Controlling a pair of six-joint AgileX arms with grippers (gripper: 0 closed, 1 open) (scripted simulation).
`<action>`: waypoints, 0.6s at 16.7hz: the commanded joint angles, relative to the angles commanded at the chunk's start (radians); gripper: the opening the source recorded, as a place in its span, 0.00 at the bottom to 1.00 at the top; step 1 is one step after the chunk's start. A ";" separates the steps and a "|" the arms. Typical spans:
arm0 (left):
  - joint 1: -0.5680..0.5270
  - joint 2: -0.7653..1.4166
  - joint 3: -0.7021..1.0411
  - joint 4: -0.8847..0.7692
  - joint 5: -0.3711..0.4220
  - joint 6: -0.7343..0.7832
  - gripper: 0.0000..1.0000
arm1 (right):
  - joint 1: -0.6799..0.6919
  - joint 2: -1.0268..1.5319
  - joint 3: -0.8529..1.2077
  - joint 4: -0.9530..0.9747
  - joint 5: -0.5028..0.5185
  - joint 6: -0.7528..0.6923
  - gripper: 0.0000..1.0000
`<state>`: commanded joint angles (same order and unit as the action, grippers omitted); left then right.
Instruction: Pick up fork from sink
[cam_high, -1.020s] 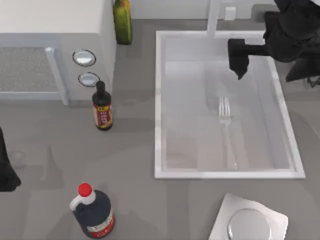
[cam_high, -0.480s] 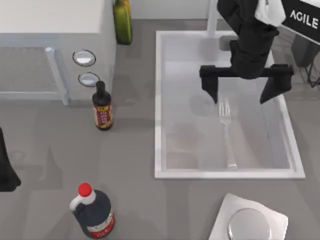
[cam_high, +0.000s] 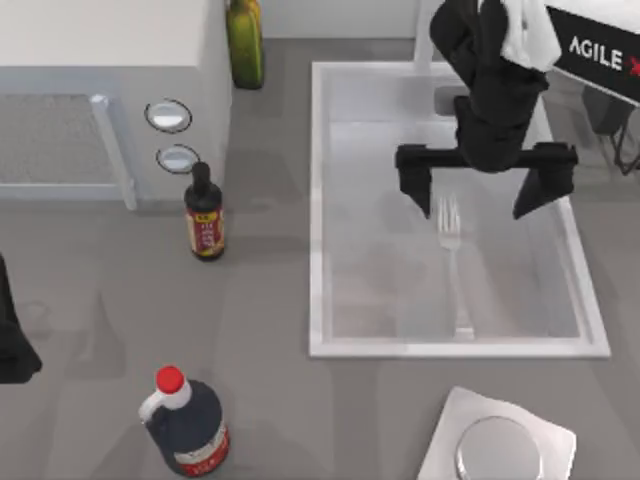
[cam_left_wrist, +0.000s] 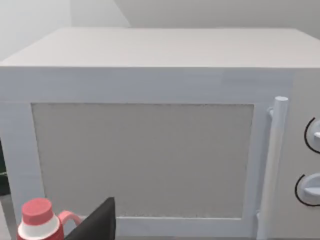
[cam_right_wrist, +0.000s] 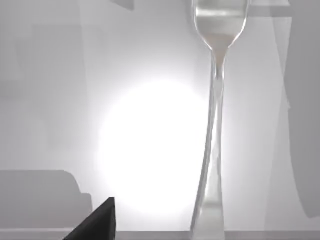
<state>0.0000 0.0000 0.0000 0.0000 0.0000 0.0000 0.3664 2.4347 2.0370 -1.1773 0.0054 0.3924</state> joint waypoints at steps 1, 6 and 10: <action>0.000 0.000 0.000 0.000 0.000 0.000 1.00 | 0.001 0.018 -0.021 0.041 0.000 0.000 1.00; 0.000 0.000 0.000 0.000 0.000 0.000 1.00 | 0.004 0.128 -0.142 0.286 0.002 0.002 1.00; 0.000 0.000 0.000 0.000 0.000 0.000 1.00 | 0.006 0.171 -0.186 0.361 0.002 0.004 1.00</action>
<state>0.0000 0.0000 0.0000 0.0000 0.0000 0.0000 0.3723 2.6056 1.8512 -0.8164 0.0078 0.3960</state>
